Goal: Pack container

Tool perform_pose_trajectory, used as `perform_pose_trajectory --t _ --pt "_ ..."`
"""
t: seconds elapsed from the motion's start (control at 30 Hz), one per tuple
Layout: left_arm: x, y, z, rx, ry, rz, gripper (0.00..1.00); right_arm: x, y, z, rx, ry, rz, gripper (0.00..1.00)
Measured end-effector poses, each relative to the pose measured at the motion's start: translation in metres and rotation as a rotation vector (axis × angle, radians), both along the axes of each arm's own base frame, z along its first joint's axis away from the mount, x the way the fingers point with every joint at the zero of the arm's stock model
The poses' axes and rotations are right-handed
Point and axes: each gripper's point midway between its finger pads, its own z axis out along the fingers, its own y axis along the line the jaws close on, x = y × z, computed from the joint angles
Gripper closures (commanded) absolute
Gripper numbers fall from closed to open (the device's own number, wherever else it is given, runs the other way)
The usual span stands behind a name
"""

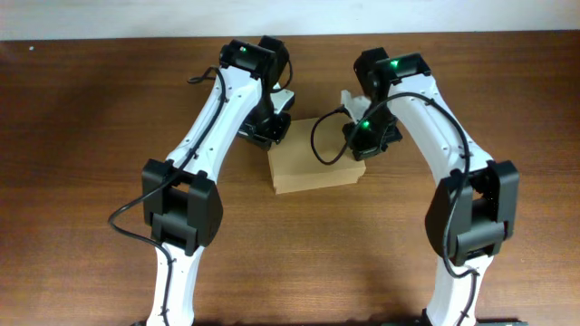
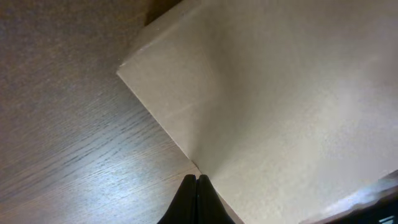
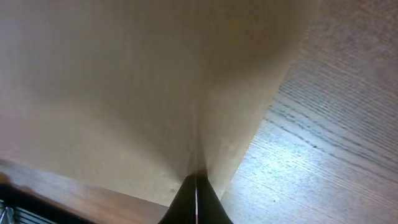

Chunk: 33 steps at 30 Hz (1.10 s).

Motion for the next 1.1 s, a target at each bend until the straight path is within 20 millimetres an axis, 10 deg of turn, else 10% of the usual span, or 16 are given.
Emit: perform_pose_trajectory --t 1.1 --pt "0.01 -0.011 -0.009 -0.083 -0.058 0.016 0.98 0.017 0.011 0.004 0.054 -0.054 0.005 0.96"
